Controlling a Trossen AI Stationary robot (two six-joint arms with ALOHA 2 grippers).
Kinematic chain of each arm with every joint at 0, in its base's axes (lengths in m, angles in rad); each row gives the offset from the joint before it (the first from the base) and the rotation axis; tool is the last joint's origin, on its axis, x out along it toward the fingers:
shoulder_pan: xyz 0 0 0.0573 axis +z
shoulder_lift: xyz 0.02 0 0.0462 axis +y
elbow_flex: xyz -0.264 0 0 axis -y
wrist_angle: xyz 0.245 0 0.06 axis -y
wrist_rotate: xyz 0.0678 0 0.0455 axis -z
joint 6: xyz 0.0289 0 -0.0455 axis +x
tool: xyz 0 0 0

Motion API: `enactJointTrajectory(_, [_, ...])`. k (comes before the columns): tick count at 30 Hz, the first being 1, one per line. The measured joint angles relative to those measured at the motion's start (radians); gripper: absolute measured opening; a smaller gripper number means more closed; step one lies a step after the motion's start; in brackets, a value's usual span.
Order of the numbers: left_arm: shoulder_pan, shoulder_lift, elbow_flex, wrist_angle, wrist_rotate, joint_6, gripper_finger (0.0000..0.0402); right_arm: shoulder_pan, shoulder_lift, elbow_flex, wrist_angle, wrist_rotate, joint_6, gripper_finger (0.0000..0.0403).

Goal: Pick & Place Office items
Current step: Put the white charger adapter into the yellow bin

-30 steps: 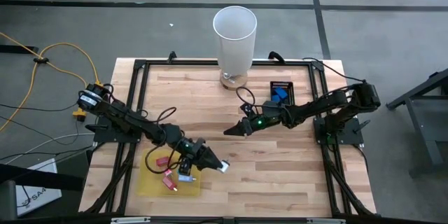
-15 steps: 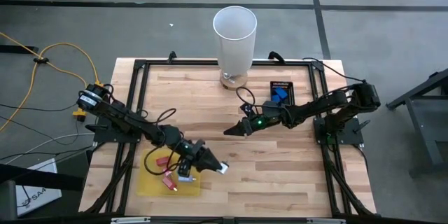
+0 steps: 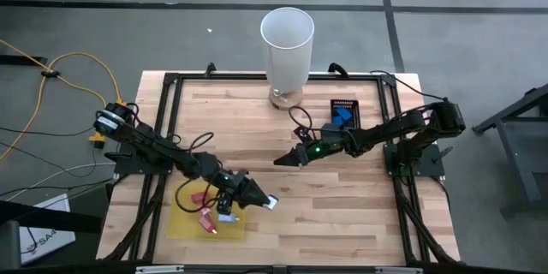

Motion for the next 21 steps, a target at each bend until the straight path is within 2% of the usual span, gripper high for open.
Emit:
enactJointTrajectory(6, [-0.008,-0.002,-0.107,0.182,-0.008,0.0,0.0127,0.0,0.0,0.0,0.0,0.0,0.0,0.0169])
enactJointTrajectory(11, [-0.038,-0.003,-0.213,0.34,-0.084,-0.018,0.0127,0.0,0.0,0.0,0.0,0.0,0.0,0.0169])
enactJointTrajectory(16, [-0.088,-0.005,-0.299,0.485,-0.2,-0.046,0.0127,0.0,0.0,0.0,0.0,0.0,0.0,0.0169])
enactJointTrajectory(21, [-0.155,-0.026,-0.335,0.494,-0.385,-0.101,0.0127,0.0,0.0,0.0,0.0,0.0,0.0,0.0169])
